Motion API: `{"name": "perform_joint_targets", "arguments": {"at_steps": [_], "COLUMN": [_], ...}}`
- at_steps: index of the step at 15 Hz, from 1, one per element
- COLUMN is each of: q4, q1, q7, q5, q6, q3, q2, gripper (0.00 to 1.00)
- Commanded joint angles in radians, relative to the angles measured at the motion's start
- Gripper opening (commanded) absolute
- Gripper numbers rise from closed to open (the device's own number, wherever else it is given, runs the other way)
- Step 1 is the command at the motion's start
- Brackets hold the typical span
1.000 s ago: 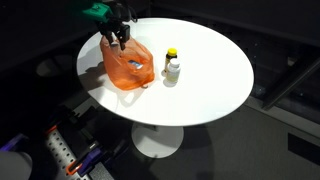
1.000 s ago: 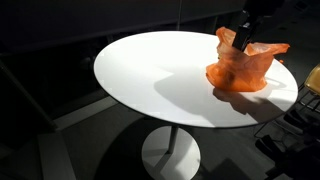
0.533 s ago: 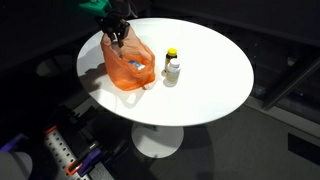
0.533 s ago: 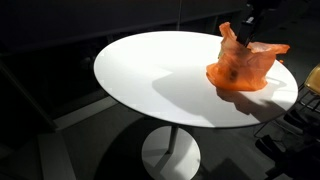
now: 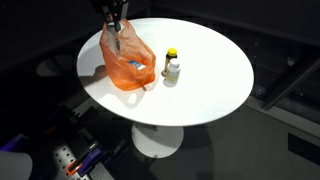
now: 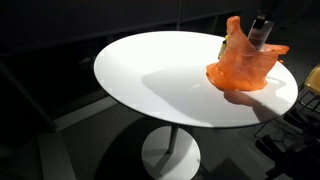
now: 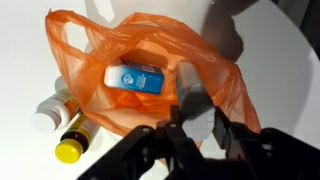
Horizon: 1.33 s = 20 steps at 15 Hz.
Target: Remove the roll on stick from the plastic bag and put it on the table
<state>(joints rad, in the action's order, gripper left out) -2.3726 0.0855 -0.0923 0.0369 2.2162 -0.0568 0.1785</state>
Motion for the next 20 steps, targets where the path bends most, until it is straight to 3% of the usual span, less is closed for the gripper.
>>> {"name": "perform_joint_targets", "arguments": {"at_steps": [1,11,20], "q4": [0.022,0.039,0.037], "q1": [-0.032,-0.177,-0.261], "q7": [-0.006,0.031,0.124], "q5": [-0.022,-0.060,-0.107], "q6": [-0.058,-0.050,0.077], "q3": [0.026,0.146,0.195], "q2": [0.051,0.092,-0.023], "gripper": [0.10,0.10,0.11]}}
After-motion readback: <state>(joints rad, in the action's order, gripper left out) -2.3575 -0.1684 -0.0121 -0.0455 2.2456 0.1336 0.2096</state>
